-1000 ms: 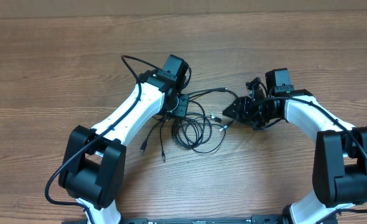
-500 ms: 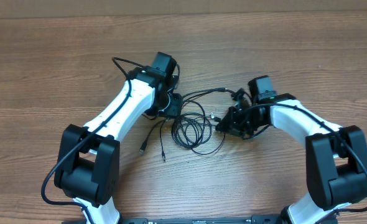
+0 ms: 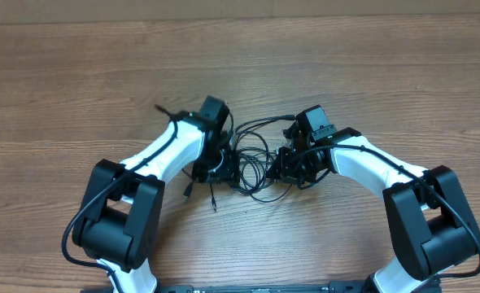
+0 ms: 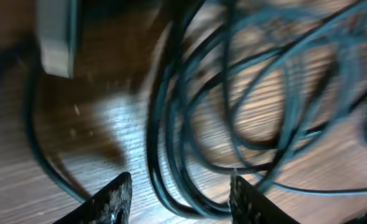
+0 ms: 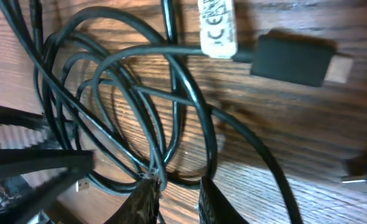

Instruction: Untangle cables

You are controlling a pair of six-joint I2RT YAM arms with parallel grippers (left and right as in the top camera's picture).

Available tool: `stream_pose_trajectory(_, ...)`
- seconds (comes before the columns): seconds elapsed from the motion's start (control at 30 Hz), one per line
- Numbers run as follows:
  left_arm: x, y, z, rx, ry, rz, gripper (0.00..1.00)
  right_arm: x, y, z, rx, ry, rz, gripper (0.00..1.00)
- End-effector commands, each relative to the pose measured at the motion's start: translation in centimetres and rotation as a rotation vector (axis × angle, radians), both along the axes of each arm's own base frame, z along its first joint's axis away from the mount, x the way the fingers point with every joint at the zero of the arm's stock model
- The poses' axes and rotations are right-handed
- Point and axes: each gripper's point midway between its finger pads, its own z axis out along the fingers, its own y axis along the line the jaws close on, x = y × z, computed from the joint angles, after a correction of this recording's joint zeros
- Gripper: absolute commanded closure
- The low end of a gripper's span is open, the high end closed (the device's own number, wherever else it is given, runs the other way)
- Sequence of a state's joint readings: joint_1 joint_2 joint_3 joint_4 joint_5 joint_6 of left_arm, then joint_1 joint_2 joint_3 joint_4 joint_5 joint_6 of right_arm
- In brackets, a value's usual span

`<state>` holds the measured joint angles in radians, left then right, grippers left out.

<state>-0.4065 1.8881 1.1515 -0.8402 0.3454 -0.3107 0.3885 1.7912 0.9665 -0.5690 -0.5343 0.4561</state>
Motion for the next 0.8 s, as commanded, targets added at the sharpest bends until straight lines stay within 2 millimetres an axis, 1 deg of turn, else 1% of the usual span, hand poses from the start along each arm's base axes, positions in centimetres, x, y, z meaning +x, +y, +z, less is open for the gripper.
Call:
stream_pose_trajectory(0.0, -1.3, 0.1, -1.7, 0.004, 0.054, 0.1, 0.55, 0.0, -0.2, -0.5, -0.024, 0.001, -0.014, 0.8)
stream_pose_trajectory(0.03, -1.2, 0.0, -1.9, 0.0, 0.046, 0.104, 0.62, 0.1, -0.2, -0.5, -0.024, -0.001, -0.014, 0.8)
stream_pose_trajectory(0.1, -0.8, -0.1, -2.0, -0.008, 0.028, 0.101, 0.94, 0.1, -0.2, -0.5, -0.022, -0.003, -0.014, 0.8)
stream_pose_trajectory(0.13, -0.6, -0.3, -1.9, -0.015, 0.015, 0.093, 0.96, 0.1, -0.2, -0.5, -0.022, -0.004, -0.014, 0.8)
stream_pose_trajectory(0.2, 0.2, -0.5, -1.4, -0.03, -0.019, 0.055, 0.96, 0.1, -0.2, -0.5, -0.021, -0.008, -0.009, 0.77)
stream_pose_trajectory(0.3, 1.7, -0.8, 0.1, -0.06, -0.092, -0.069, 0.96, -0.2, -0.1, -0.2, 0.004, -0.023, 0.049, 0.76)
stream_pose_trajectory(0.37, 2.8, -1.0, 1.8, -0.074, -0.137, -0.152, 0.96, -0.5, -0.2, 0.7, 0.046, -0.016, 0.104, 0.67)
stream_pose_trajectory(0.43, 3.8, -1.4, 3.5, -0.088, -0.189, -0.247, 0.96, -0.7, -1.2, 1.5, 0.048, 0.018, 0.114, 0.61)
stream_pose_trajectory(0.5, 5.0, -1.9, 5.0, -0.105, -0.258, -0.341, 0.96, -0.6, -2.4, 2.4, 0.037, 0.046, 0.112, 0.6)
stream_pose_trajectory(0.57, 6.2, -2.4, 5.9, -0.118, -0.317, -0.383, 0.96, -0.4, -3.6, 3.4, 0.032, 0.063, 0.115, 0.6)
stream_pose_trajectory(0.63, 7.1, -2.8, 6.3, -0.126, -0.36, -0.391, 0.96, -0.2, -4.3, 4.1, 0.03, 0.074, 0.114, 0.56)
stream_pose_trajectory(0.67, 7.4, -2.9, 6.3, -0.129, -0.374, -0.391, 0.96, -0.2, -4.5, 4.4, 0.03, 0.079, 0.111, 0.53)
stream_pose_trajectory(0.7, 7.6, -3.0, 6.3, -0.132, -0.385, -0.391, 0.96, -0.2, -4.6, 4.5, 0.031, 0.083, 0.107, 0.47)
stream_pose_trajectory(0.77, 7.6, -3.4, 6.0, -0.156, -0.397, -0.397, 0.96, -0.2, -4.3, 4.7, 0.055, 0.086, 0.107, 0.26)
